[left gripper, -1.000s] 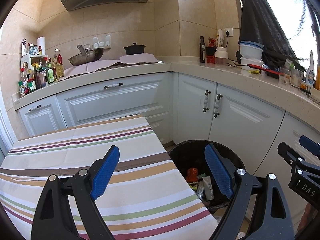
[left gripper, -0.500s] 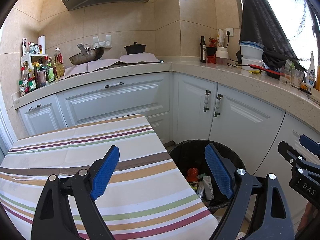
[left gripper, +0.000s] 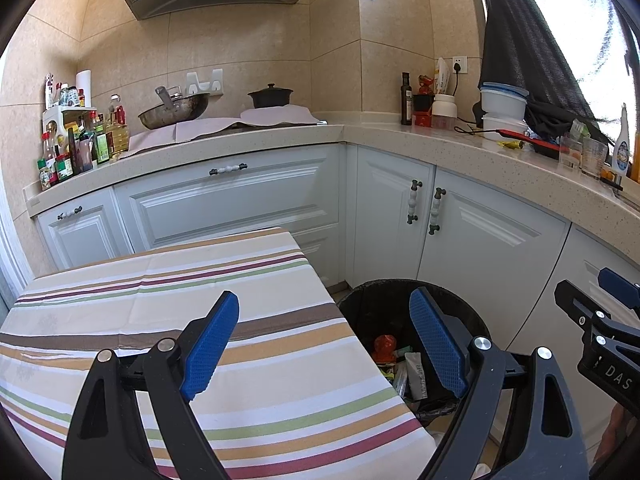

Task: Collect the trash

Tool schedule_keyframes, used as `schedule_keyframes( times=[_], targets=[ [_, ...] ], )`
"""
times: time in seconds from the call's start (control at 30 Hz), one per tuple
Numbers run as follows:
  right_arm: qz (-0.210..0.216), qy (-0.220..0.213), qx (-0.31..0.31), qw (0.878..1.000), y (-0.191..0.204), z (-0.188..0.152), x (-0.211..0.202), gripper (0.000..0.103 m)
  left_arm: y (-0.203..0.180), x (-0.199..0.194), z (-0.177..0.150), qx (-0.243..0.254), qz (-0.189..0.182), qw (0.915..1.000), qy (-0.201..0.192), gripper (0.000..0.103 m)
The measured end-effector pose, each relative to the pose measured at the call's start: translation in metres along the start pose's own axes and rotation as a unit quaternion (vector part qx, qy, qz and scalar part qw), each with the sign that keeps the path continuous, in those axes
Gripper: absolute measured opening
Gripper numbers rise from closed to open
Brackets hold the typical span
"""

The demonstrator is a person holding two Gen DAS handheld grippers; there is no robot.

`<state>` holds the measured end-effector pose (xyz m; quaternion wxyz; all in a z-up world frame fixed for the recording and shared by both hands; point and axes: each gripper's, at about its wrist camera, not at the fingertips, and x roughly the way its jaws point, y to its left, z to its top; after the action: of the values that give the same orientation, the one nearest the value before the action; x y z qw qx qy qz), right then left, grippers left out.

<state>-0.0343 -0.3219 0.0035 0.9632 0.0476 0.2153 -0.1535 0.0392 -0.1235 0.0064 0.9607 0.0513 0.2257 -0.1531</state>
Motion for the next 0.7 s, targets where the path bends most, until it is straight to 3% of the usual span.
schedule_keyframes(
  times=[0.7],
  targets=[
    [0.001,0.001,-0.001,1.000,0.0028,0.0004,0.0016,0.081,-0.0017,0.0004,-0.0001,-0.003,-0.004,1.0000,-0.003,0.085]
  ],
)
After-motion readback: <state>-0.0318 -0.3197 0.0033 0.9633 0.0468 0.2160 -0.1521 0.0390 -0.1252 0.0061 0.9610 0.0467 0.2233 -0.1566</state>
